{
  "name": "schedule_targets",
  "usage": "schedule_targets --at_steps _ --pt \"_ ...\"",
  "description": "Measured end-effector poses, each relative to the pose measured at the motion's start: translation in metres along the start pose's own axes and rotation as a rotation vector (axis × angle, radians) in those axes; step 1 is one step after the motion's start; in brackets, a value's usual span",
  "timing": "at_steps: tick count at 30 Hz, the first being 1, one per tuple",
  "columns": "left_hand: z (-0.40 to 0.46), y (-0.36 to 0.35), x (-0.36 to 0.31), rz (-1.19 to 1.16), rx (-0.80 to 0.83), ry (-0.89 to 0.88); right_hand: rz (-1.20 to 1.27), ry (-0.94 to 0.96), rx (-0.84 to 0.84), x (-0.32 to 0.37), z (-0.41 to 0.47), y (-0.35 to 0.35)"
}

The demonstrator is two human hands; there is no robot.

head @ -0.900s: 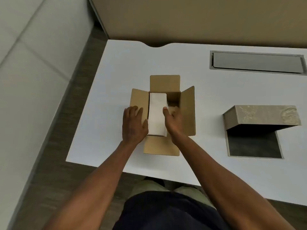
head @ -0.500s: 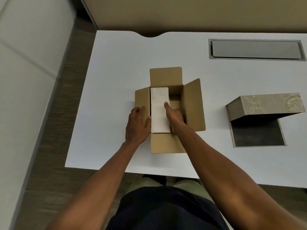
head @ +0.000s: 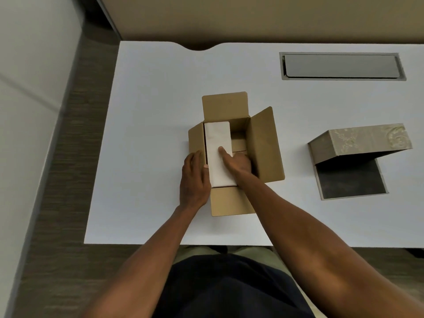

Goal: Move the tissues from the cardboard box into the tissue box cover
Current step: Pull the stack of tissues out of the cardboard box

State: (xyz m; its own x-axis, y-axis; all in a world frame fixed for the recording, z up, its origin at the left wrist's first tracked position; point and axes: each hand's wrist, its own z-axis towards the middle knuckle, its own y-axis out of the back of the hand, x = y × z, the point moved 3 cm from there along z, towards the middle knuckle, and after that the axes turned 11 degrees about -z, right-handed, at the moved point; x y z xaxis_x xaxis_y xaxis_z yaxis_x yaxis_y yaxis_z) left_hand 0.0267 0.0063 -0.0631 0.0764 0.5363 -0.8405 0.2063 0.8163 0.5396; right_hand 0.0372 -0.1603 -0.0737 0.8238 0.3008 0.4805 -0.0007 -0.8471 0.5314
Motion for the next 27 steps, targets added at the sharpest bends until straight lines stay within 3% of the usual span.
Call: schedule_targets --at_steps 7,14,18,27 --pt "0.000 -0.006 0.003 -0.069 -0.019 -0.025 0.006 0.006 0.011 -0.001 0.003 -0.001" --pt "0.000 -0.006 0.002 -0.083 -0.025 -0.059 0.217 -0.122 0.084 -0.002 0.010 0.002" --pt "0.001 -0.005 0.003 -0.085 -0.029 -0.069 0.218 -0.153 0.074 -0.002 0.012 -0.001" --pt "0.000 -0.004 0.003 -0.080 -0.028 -0.061 0.279 -0.094 0.134 -0.004 0.014 0.003"
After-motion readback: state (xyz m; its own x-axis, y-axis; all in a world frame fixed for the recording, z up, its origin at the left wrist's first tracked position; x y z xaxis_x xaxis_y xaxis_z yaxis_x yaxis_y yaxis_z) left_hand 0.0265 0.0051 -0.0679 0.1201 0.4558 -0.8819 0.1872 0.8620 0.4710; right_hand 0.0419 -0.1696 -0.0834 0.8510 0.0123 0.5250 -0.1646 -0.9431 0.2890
